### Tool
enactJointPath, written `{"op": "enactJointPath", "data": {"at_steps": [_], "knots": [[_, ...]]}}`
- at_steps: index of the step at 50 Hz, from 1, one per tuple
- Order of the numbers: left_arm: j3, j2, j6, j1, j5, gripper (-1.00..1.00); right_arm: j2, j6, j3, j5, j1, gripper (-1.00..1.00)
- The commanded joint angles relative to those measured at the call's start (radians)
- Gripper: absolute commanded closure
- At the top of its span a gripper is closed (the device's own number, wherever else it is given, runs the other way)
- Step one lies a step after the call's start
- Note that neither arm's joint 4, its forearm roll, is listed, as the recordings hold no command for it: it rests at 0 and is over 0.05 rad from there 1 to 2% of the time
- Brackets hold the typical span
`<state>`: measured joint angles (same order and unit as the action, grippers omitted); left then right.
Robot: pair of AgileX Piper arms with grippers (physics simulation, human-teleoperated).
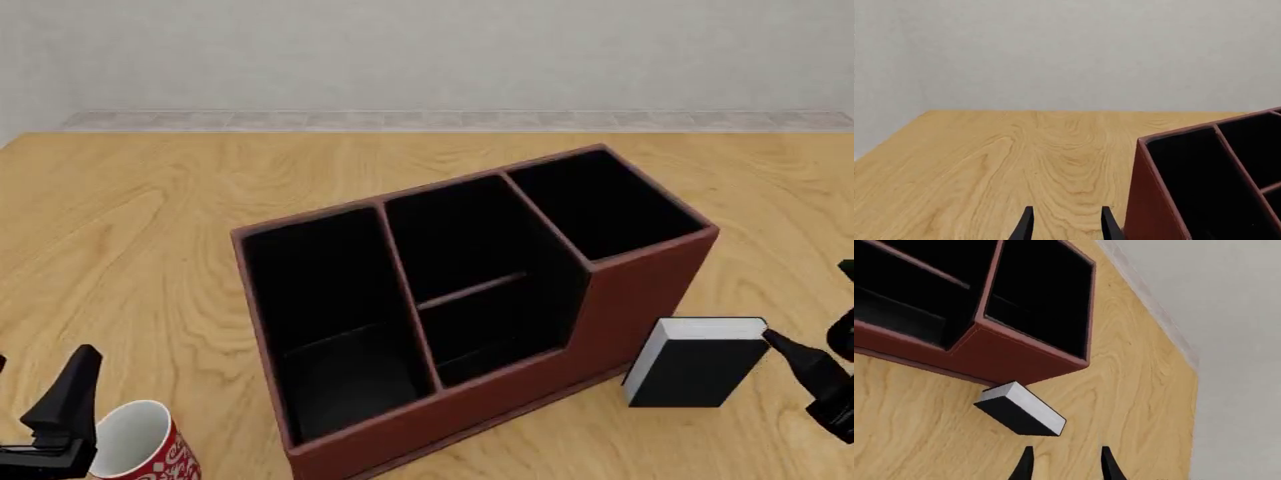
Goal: Pick up the book and place it in the right compartment of the caddy.
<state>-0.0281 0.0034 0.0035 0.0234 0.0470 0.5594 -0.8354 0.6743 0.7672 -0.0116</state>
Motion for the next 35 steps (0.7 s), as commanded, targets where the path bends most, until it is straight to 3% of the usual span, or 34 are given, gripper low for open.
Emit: {"op": "enactJointPath", "data": {"at_steps": [1, 17, 19, 20, 22, 35], "knots": [[0.002, 0.000, 0.010, 0.006, 0.003, -1.00, 0.069, -0.137, 0.017, 0.083, -0.020, -1.00], [0.005, -0.003, 0.012, 0.007, 0.007, -1.00, 0.160, -0.231, 0.065, 0.131, -0.021, -1.00], [0.001, 0.001, 0.009, 0.016, 0.003, -1.00, 0.157, -0.274, 0.048, 0.135, -0.016, -1.00], [0.001, 0.001, 0.007, 0.014, 0.005, -1.00, 0.175, -0.255, 0.062, 0.138, -0.020, -1.00], [0.001, 0.001, 0.010, 0.014, 0.005, -1.00, 0.175, -0.292, 0.057, 0.134, -0.035, -1.00], [-0.007, 0.001, 0.019, 0.008, 0.013, -1.00, 0.265, -0.342, 0.140, 0.188, -0.041, -1.00]]}}
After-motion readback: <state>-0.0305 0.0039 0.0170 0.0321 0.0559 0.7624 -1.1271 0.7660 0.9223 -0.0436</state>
